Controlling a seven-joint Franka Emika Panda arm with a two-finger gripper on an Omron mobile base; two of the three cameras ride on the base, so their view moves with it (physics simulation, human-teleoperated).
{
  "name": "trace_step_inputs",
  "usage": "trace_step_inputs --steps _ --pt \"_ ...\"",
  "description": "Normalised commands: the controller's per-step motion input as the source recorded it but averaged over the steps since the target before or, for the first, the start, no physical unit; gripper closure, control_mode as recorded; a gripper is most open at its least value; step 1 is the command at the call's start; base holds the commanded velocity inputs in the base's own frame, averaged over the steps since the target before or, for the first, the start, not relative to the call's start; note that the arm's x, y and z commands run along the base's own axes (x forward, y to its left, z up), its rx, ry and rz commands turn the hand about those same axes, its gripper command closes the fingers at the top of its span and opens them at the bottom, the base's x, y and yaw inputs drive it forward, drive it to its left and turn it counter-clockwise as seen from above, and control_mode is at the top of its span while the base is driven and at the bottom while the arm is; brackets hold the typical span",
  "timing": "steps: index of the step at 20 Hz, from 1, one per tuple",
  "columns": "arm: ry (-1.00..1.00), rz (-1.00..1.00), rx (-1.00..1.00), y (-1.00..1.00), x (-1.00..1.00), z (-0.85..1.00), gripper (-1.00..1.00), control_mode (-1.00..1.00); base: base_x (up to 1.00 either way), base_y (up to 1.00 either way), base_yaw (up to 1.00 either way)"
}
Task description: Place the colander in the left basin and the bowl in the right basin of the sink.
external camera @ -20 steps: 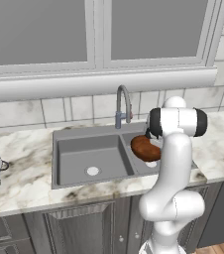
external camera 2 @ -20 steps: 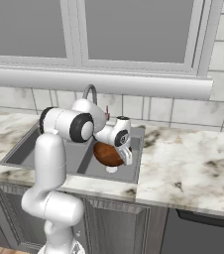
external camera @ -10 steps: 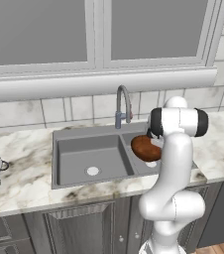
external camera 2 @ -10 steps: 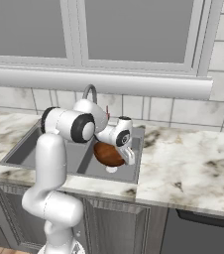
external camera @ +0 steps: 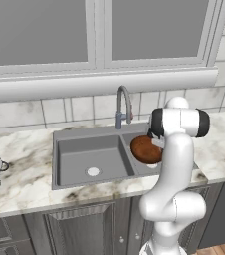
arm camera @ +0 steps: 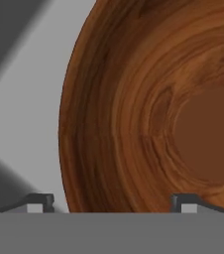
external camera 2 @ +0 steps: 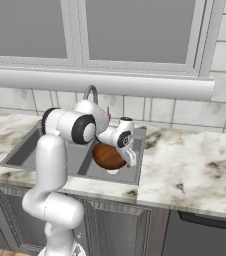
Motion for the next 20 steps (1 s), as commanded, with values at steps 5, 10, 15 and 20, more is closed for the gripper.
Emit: trace_step_inputs --steps 5,10,15,20 --pt "0.0 0.0 0.0 0.0 -0.01 0.27 -1.0 -1.0 0.0 0.0 0.0" --pt "0.0 0.0 0.0 0.0 -0.03 0.43 -1.0 -1.0 0.0 0.0 0.0" --pt "-0.01 0.0 0.0 0.0 -0.19 0.47 -1.0 -1.0 0.0 0.0 0.0" --pt "-0.01 -0.03 0.0 0.07 -0.42 0.53 -1.0 -1.0 0.0 0.0 0.0"
